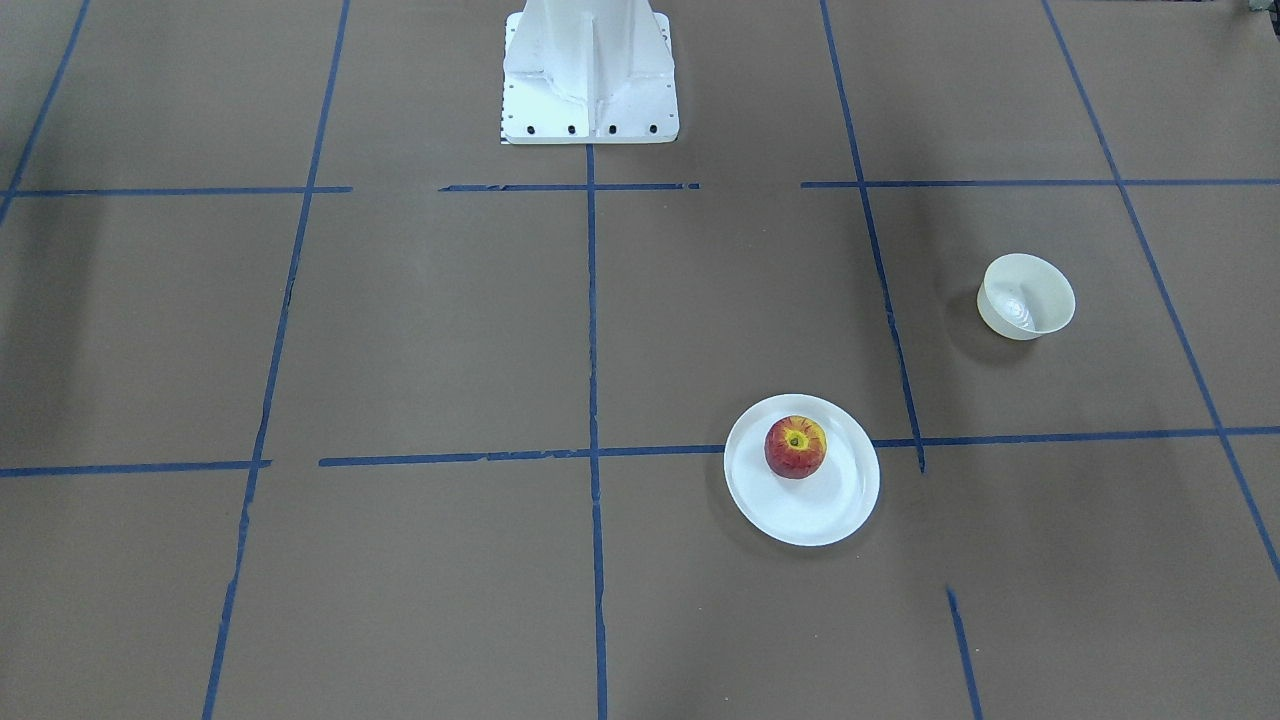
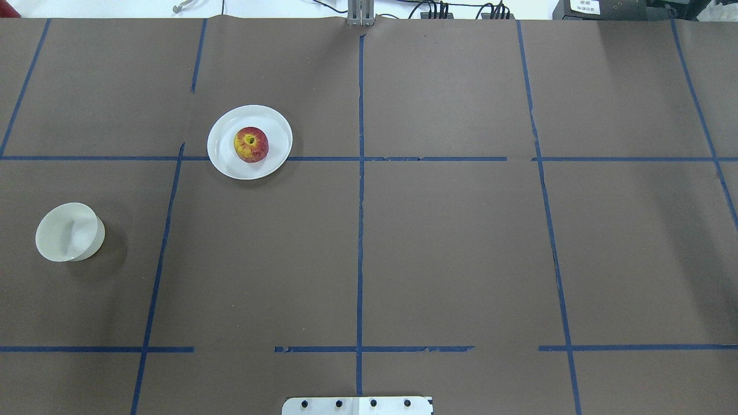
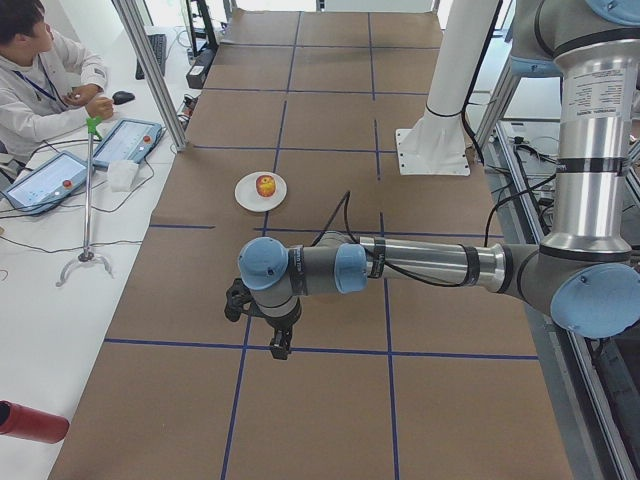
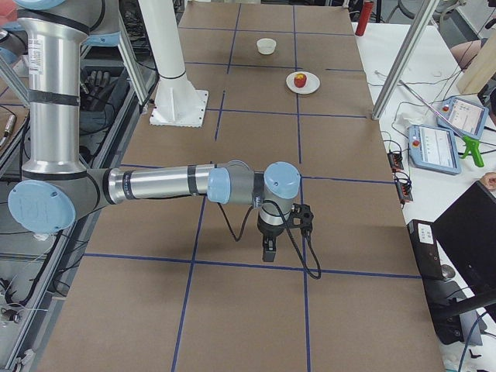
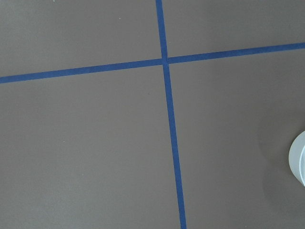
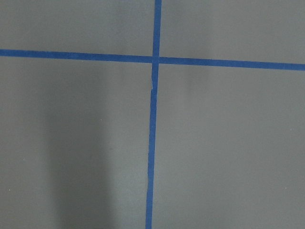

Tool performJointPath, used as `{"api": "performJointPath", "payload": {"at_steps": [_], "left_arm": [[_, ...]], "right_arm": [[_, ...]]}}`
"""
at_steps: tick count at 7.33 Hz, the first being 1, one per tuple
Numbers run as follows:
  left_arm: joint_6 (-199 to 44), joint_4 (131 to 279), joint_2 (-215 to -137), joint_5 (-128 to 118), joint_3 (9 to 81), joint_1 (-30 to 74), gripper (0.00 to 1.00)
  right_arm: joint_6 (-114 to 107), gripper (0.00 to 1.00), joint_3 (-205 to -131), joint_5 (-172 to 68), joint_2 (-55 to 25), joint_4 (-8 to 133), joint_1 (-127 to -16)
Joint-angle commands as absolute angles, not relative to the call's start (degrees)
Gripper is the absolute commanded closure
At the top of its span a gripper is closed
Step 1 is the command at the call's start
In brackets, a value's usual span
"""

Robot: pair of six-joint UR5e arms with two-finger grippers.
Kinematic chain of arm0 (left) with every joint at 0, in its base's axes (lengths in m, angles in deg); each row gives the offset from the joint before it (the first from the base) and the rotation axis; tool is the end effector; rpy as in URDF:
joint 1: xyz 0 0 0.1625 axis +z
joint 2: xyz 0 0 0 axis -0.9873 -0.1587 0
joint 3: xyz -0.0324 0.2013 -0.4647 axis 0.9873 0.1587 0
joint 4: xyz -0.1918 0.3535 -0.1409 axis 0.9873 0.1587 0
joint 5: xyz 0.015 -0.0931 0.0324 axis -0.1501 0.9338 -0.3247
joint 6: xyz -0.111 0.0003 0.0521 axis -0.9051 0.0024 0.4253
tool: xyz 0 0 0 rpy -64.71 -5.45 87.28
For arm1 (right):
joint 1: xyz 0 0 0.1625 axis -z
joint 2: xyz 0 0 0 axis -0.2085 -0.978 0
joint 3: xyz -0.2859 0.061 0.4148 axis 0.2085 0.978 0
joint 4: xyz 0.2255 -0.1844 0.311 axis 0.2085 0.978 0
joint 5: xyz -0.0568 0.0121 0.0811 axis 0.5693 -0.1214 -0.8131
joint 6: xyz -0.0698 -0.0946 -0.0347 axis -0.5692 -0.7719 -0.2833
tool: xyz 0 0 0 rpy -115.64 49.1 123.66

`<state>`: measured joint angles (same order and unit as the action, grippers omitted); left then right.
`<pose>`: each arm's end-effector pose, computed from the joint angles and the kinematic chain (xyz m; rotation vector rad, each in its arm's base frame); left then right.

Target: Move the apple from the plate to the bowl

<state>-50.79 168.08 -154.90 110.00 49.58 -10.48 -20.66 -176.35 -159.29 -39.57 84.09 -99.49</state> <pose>-0.0553 -0.4798 0.7355 -0.0087 0.8218 0.1326 0.0338 -0.4617 0.7158 -0.0402 -0.7005 -0.0434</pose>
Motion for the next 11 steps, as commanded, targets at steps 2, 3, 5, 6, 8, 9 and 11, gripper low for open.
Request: {"api": "performJointPath", "payload": {"at_steps": [2,3,5,6,8,9,11], "left_arm": [[-51.3,167.9,-156.2,109.6,48.8,-10.4,0.00],[-51.4,167.8,-156.2,109.5,49.4,-10.3,0.00],[-50.7,168.5,-153.8,109.7,49.6,-10.3,0.00],[-51.0,171.2,-153.5,109.8,49.6,-10.2,0.00],[-71.5,183.2,-155.4,113.4,50.8,-3.1,0.00],[-86.4,192.7,-157.8,112.8,50.4,3.8,0.00],[-112.4,194.0,-170.3,112.5,49.1,16.4,0.00]], "right_arm": [[-20.7,0.00,-176.4,-159.3,-39.6,84.1,-99.5],[-20.6,0.00,-176.4,-159.3,-39.6,84.1,-99.5],[-20.7,0.00,-176.3,-159.3,-39.6,84.1,-99.5],[-20.6,0.00,-176.3,-159.3,-39.6,84.1,-99.5],[-20.6,0.00,-176.3,-159.3,-39.6,84.1,-99.5],[-20.6,0.00,-176.4,-159.3,-39.6,84.1,-99.5],[-20.6,0.00,-176.4,-159.3,-39.6,84.1,-99.5]]}}
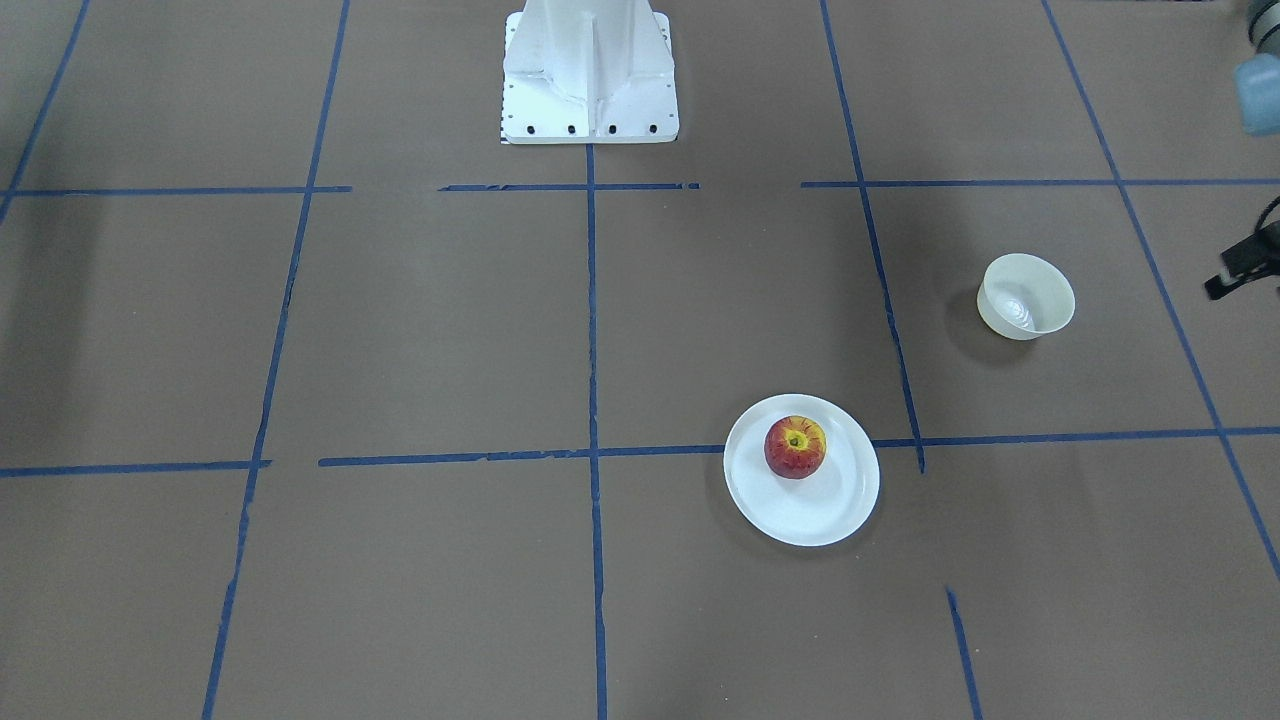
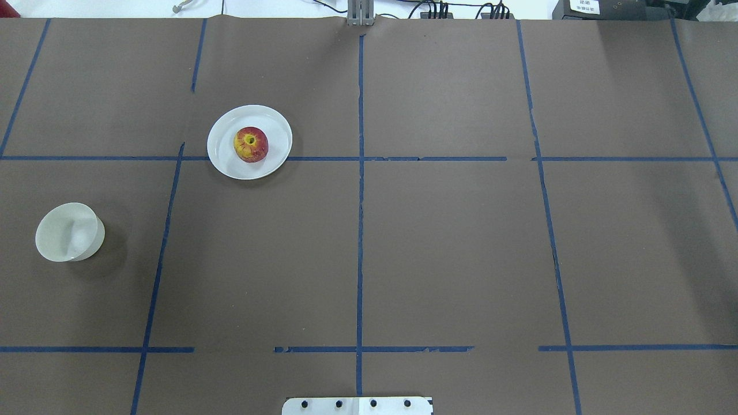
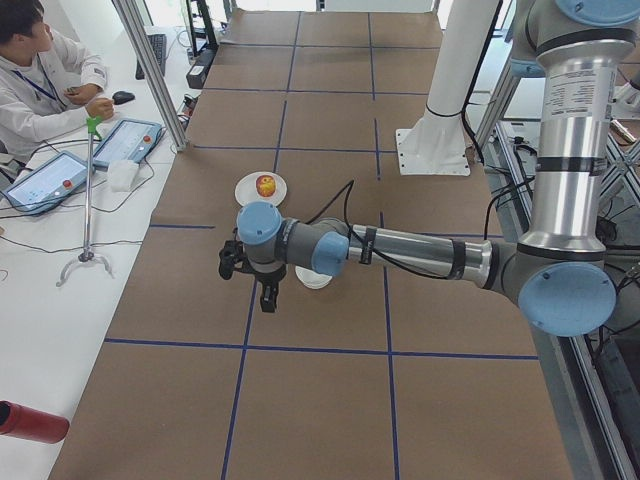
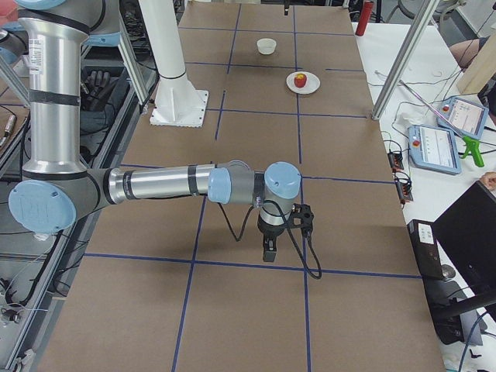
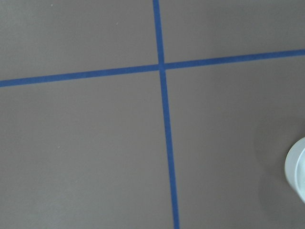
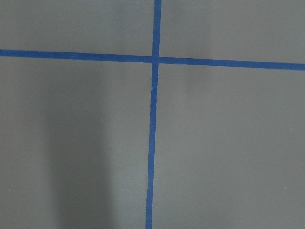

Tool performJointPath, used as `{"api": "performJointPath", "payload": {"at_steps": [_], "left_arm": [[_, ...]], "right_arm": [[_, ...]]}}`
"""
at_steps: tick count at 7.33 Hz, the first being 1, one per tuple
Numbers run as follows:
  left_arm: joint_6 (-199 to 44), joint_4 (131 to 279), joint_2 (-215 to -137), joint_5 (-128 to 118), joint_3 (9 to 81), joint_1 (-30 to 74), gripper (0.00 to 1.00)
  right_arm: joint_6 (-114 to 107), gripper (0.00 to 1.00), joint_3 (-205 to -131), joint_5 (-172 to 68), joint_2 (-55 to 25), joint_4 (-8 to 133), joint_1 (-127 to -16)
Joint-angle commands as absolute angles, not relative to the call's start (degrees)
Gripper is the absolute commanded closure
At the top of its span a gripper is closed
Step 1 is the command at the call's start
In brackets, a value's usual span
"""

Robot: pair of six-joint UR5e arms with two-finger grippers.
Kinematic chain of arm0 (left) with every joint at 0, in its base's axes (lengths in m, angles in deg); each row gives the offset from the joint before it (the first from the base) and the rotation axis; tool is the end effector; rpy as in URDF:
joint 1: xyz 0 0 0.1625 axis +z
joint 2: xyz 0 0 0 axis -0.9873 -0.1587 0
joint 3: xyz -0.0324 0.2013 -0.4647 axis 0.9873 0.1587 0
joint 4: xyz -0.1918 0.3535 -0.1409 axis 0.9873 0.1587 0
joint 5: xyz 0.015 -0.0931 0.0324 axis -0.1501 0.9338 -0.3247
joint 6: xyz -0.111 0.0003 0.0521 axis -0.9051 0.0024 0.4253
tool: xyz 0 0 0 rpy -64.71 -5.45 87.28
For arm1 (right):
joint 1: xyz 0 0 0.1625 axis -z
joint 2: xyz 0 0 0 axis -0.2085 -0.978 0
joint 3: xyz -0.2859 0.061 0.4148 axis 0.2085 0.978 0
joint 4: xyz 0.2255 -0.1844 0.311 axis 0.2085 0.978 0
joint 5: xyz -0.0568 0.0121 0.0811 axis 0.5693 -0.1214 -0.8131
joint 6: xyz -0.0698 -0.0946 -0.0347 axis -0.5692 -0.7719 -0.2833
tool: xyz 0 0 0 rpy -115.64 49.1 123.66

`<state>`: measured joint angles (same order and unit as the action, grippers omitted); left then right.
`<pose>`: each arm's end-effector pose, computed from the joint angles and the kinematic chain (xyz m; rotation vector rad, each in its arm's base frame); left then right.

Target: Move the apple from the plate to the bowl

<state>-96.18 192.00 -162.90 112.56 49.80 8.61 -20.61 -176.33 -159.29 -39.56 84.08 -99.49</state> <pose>0.1378 -0.5630 0.6090 0.0165 0.9427 -0.0567 0.0338 -0.4618 0.7159 -0.0405 -0.7005 -0.0426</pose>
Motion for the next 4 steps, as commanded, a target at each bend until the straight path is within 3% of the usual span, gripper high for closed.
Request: {"api": "performJointPath", "payload": {"at_steps": [1,4], "left_arm": [[-121.9,194.0,-176.4,112.5,47.1,19.3,0.00],[-136.7,190.5,-186.3,101.9,44.9,29.4,0.00]], "right_arm": [[-20.6,0.00,-176.3,-159.3,-39.6,84.1,-99.5],[-20.6,0.00,-176.4,-159.3,-39.6,84.0,-99.5]]}}
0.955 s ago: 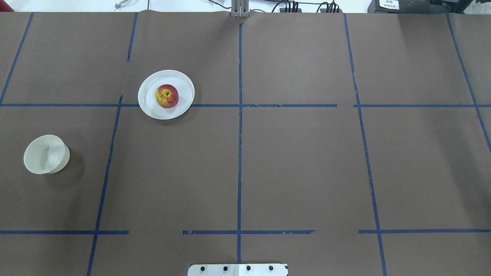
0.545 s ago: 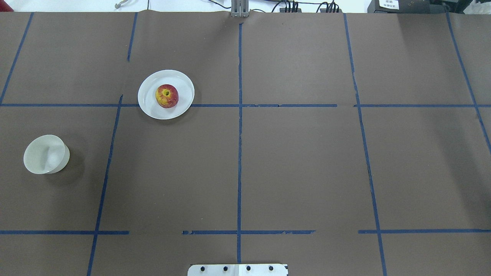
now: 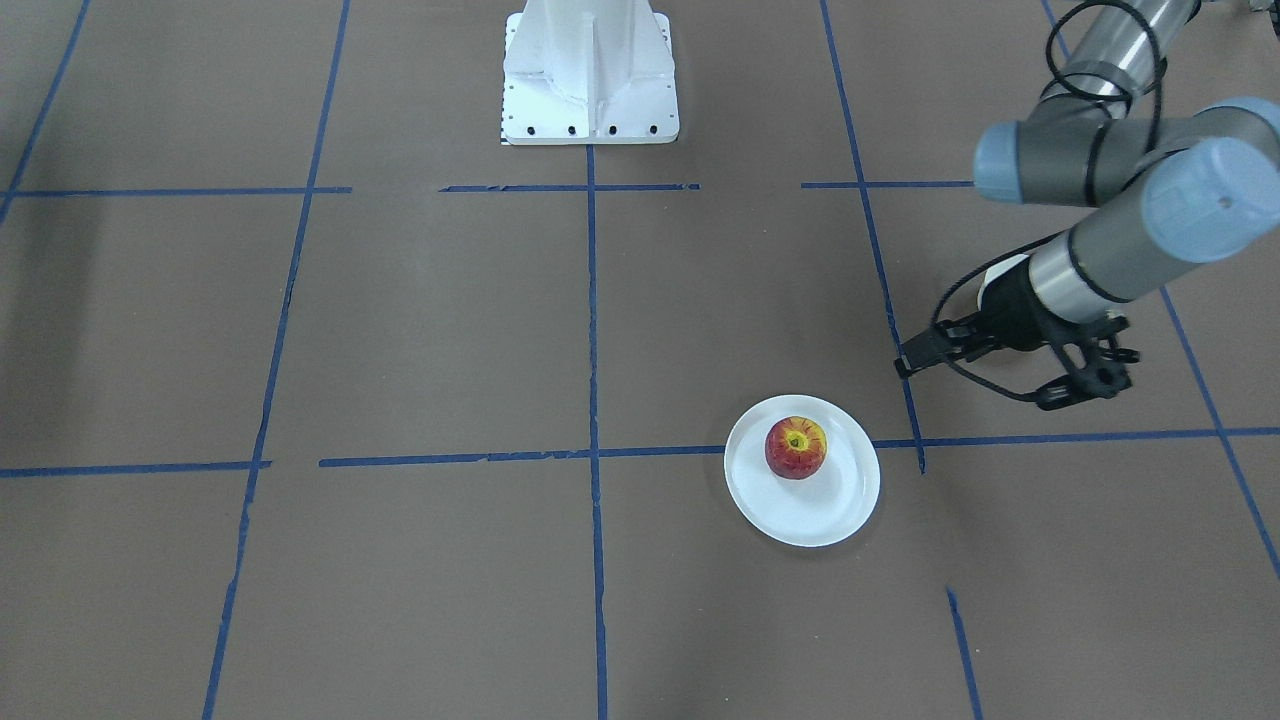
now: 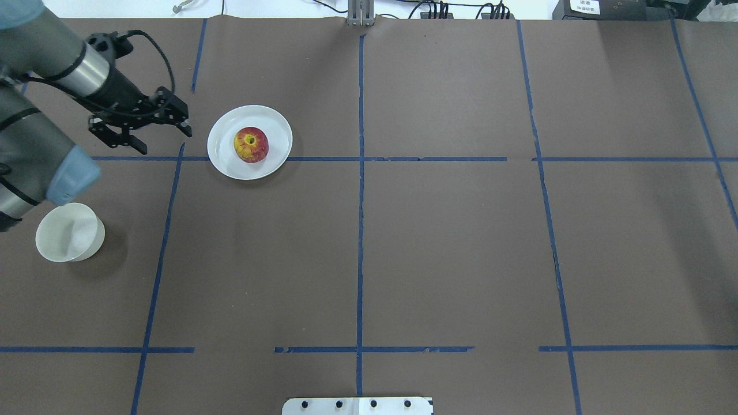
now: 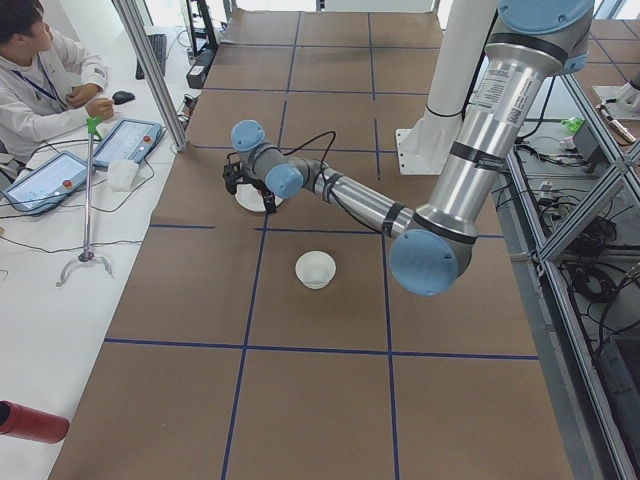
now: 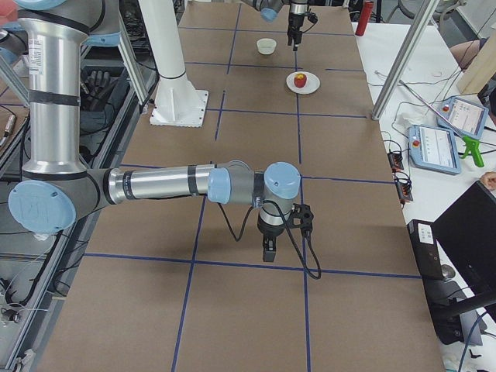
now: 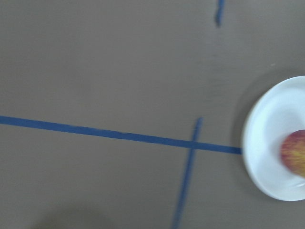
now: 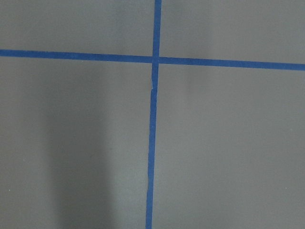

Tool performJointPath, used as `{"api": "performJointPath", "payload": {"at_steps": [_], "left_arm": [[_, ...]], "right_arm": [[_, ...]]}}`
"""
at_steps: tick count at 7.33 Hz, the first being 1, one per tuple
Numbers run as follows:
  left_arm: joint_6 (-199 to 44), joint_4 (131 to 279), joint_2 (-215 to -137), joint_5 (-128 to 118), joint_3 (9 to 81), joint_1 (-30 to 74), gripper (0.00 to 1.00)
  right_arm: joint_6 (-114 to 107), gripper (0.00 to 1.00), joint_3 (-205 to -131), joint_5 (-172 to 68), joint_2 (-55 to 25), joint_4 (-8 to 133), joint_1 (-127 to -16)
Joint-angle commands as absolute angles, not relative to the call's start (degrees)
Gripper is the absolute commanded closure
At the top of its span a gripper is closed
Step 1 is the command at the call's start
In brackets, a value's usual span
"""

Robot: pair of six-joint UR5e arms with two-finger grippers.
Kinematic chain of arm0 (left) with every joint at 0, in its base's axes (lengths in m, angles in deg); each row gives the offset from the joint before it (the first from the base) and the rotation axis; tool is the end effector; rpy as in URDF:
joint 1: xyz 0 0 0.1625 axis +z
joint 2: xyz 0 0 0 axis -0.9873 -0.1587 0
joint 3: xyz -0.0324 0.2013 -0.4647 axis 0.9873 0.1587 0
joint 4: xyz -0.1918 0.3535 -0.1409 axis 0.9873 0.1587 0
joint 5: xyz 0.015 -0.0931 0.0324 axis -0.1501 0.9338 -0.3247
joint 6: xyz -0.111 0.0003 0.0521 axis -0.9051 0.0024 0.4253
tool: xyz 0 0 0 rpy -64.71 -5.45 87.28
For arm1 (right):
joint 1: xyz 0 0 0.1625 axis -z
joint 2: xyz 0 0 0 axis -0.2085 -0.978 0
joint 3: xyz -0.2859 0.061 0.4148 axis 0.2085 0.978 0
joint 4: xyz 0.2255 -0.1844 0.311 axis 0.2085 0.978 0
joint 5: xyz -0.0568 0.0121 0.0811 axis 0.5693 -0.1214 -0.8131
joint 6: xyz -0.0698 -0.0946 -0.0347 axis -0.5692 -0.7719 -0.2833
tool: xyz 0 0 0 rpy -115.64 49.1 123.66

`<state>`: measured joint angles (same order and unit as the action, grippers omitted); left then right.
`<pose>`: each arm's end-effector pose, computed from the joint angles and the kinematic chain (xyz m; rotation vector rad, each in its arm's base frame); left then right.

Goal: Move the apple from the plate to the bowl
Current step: 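Move the left gripper over the apple on the white plate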

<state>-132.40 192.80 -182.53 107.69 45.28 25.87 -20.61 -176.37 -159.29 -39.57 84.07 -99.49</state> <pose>0.3719 -0.6139 0.4304 -0.1623 0.9981 -0.2677 0.0338 -0.4618 0.7156 -0.0398 -0.7005 -0.0428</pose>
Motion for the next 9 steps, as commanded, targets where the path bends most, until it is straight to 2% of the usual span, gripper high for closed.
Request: {"api": "performJointPath", "payload": {"at_steps": [1,3,9], "left_arm": [[-136.7,187.3,-188.9,99.8,43.5,31.4,0.00],[-136.7,184.7,-197.0,92.8,34.3,33.6,0.00],[-135.9,188.3,-198.0,87.5,28.7,36.0,0.00]], "right_arm": [[-20.6,0.00,-176.4,-159.3,-39.6,84.1,-99.5],[-20.6,0.00,-176.4,-159.3,-39.6,84.1,-99.5],[-20.6,0.00,-176.4,-159.3,-39.6,84.1,-99.5]]}}
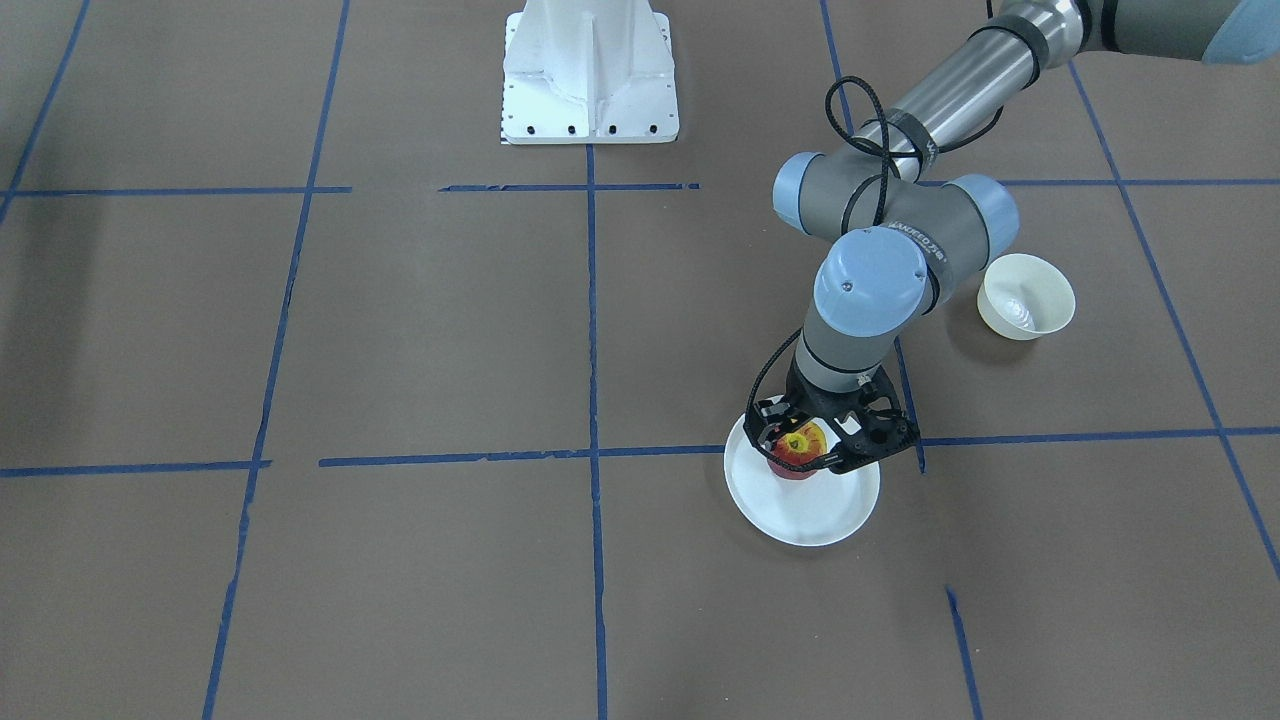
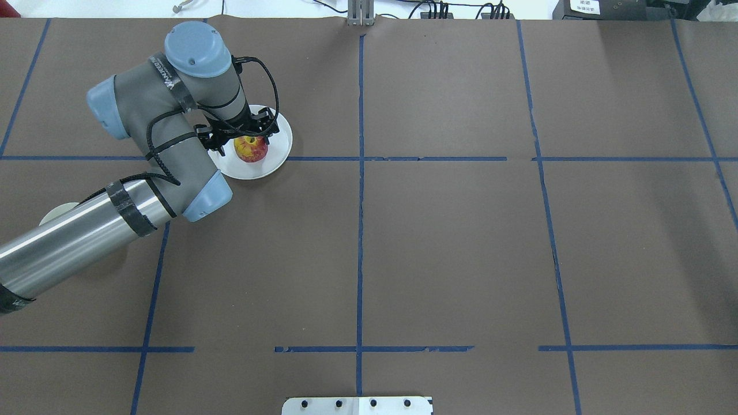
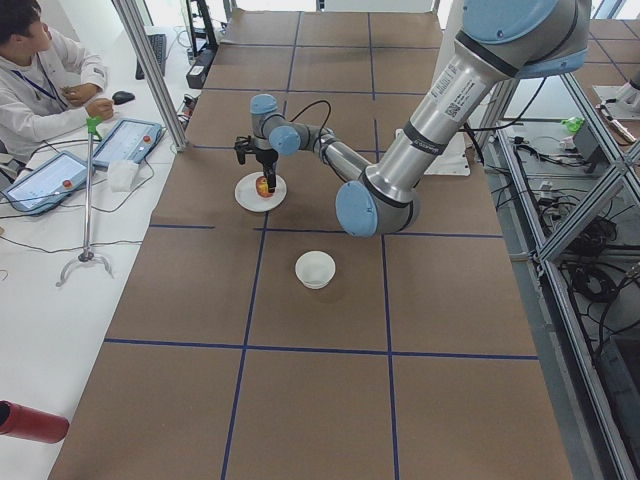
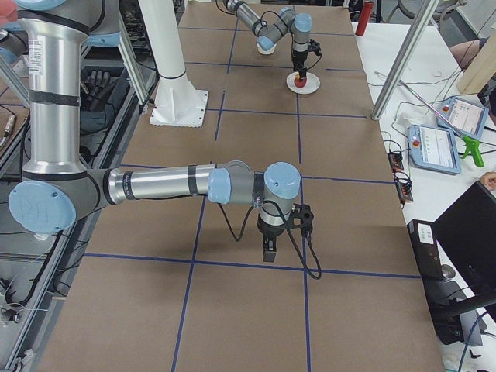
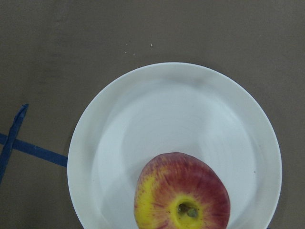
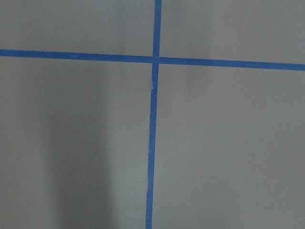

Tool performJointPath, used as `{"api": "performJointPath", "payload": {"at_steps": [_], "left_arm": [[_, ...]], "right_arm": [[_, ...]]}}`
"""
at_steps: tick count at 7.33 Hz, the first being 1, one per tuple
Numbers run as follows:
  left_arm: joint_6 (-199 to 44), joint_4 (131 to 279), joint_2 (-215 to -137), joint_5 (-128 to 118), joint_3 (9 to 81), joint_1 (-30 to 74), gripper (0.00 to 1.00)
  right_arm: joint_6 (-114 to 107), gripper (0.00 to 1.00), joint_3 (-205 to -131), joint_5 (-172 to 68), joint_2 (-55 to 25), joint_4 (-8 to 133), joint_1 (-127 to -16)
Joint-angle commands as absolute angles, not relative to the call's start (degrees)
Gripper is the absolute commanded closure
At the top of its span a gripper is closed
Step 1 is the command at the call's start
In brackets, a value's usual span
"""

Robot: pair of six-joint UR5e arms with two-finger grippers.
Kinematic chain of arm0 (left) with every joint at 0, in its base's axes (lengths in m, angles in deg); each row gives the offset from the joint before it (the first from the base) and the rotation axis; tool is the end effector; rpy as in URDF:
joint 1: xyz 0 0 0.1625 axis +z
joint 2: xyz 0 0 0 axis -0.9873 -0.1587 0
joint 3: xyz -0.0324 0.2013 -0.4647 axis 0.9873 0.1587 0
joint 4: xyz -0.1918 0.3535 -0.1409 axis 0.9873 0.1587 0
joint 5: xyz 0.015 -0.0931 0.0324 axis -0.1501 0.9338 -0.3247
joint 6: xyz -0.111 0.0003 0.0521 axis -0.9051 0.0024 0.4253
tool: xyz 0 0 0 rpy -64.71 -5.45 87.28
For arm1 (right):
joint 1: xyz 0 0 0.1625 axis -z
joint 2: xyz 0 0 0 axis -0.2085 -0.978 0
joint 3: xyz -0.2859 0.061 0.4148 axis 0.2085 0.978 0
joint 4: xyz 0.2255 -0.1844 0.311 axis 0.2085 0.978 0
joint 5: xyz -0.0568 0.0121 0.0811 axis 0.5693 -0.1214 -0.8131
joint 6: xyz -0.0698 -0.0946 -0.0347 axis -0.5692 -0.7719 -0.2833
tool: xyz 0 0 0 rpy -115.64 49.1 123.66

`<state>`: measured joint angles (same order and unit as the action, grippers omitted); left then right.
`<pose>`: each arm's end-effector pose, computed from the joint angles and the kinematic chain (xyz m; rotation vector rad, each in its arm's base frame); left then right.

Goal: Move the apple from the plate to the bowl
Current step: 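Lower the left gripper and close it around the apple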

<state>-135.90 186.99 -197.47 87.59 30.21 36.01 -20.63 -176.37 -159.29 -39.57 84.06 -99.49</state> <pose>0.5369 -0.6511 0.3914 -0.0363 0.7406 -0.3308 0.0338 -0.4618 0.7156 -0.0395 -0.7005 -0.0432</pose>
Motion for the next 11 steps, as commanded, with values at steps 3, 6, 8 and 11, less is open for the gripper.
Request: {"api": "performJointPath", "payload": {"at_steps": [3,6,8,11], "left_arm": [[-135.9,188.3,-198.3,87.4,28.8,36.0,0.00],[-134.9,189.3,-198.0,85.0,26.2,36.0,0.01],[-135.1,191.8,-198.0,84.9,24.3,36.1,0.20],[-135.6,189.3,-198.0,85.4,27.9,36.4,1.00]], "right_arm": [[-20.6,0.00,-176.4,-159.3,-39.6,84.1,-99.5],[-20.6,0.00,-176.4,-159.3,-39.6,84.1,-99.5],[-20.6,0.00,-176.4,-159.3,-39.6,84.1,-99.5],[-20.6,0.00,-176.4,-159.3,-39.6,84.1,-99.5]]}}
